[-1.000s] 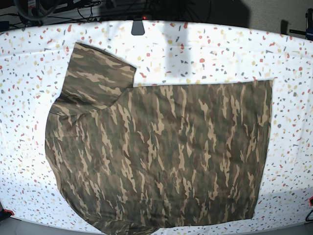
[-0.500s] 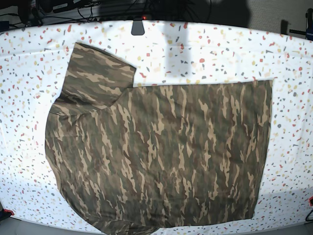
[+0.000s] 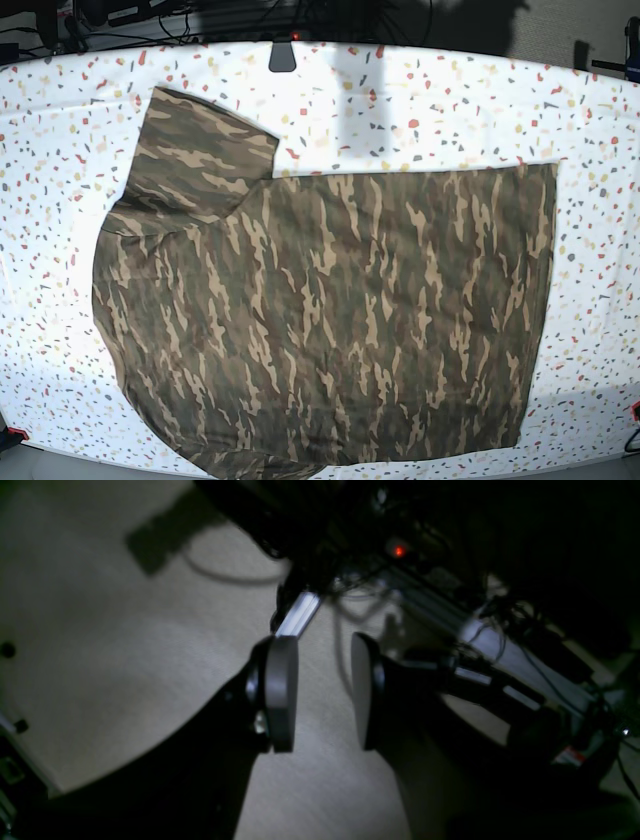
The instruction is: Fold the T-shirt properly
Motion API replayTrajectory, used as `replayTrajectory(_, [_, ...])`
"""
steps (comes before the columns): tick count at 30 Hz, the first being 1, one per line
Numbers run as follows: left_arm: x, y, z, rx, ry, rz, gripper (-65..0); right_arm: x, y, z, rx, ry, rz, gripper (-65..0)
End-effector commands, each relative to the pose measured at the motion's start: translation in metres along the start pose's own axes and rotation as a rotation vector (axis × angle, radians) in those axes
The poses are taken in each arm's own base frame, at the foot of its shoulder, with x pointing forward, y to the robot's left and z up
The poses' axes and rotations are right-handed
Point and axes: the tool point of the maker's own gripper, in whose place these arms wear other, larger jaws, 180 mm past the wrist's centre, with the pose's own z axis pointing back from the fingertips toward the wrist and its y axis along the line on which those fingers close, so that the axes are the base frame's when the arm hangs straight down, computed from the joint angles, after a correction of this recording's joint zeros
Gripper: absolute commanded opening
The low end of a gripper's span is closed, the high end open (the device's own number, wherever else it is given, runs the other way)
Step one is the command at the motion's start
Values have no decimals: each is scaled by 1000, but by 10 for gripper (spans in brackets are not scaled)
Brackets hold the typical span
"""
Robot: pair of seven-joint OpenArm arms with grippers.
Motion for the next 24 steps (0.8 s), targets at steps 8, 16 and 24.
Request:
replayTrajectory(8, [63, 24, 12, 56, -142, -83, -358, 69, -25, 25, -80, -156, 83, -459])
replayTrajectory(16, [106, 25, 7, 57, -174, -151, -359, 144, -57, 52, -203, -334, 184, -459])
replayTrajectory(24, [177, 1, -15, -11, -372, -320, -358, 224, -100, 68, -437, -520, 354, -459])
